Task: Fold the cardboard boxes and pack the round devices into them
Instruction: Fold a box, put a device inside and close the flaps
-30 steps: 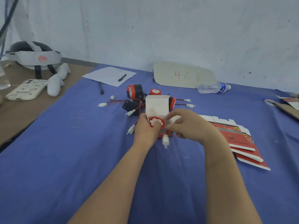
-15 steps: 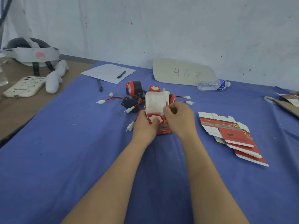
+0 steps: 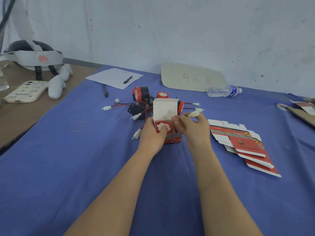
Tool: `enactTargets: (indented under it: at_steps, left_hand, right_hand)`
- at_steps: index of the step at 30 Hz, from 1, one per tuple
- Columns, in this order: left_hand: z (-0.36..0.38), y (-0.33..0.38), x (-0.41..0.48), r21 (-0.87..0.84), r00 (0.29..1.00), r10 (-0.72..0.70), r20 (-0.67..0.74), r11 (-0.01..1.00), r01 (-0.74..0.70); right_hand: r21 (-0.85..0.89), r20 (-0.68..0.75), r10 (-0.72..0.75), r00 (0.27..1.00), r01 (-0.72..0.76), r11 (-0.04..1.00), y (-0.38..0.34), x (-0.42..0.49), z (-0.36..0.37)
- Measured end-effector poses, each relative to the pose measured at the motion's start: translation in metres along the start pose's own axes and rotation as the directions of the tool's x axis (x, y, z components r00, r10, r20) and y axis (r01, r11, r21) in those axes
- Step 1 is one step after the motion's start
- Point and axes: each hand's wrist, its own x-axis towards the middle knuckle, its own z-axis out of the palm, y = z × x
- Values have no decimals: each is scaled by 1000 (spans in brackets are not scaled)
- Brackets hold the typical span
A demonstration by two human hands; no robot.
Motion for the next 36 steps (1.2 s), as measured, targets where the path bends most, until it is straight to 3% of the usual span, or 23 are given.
enactTargets:
  at_steps: [6, 8, 9, 11, 13, 20, 25, 28, 32, 34, 36]
  left_hand:
    - [0, -1, 0, 13, 1000, 2, -1, 1000, -2]
    - [0, 0, 0, 21, 1000, 1, 4, 1000, -1]
    - [0, 1, 0, 22, 1000, 3, 7, 1000, -3]
    - [0, 1, -1, 23, 1000, 1, 14, 1000, -1]
    - [-1, 2, -2, 26, 1000, -5, 16, 1000, 4]
    - [-2, 4, -4, 18, 999, -9, 30, 1000, 9]
    - [1, 3, -5, 15, 1000, -8, 18, 1000, 8]
    - [2, 3, -6, 23, 1000, 12, -16, 1000, -11]
    - [-1, 13, -15, 222, 955, 208, -211, 962, -160]
    - [-3, 23, -20, 367, 855, 445, -265, 867, -338]
    - [1, 29, -24, 457, 751, 627, -208, 741, -492]
  right_hand:
    - [178, 45, 151, 988, -156, 971, -6, 3, -6]
    - [12, 38, 100, 994, -101, 995, -4, 4, -4]
    - [-167, 27, 35, 999, -30, 986, -2, 4, -3]
    - [-537, 56, -136, 989, 145, 831, 2, 4, -3]
    - [-713, 141, -229, 963, 260, 652, 3, 2, -3]
    - [-849, 280, -173, 944, 328, 415, -4, -2, -7]
    - [-879, 308, -4, 951, 287, 381, -13, -1, -9]
    - [-878, 303, -80, 950, 311, 363, -14, -1, -9]
    - [-826, 268, -264, 926, 362, 432, -14, -2, -8]
    - [-804, 212, -304, 929, 343, 485, -14, 0, -10]
    - [-784, 151, -298, 943, 297, 544, -13, 2, -11]
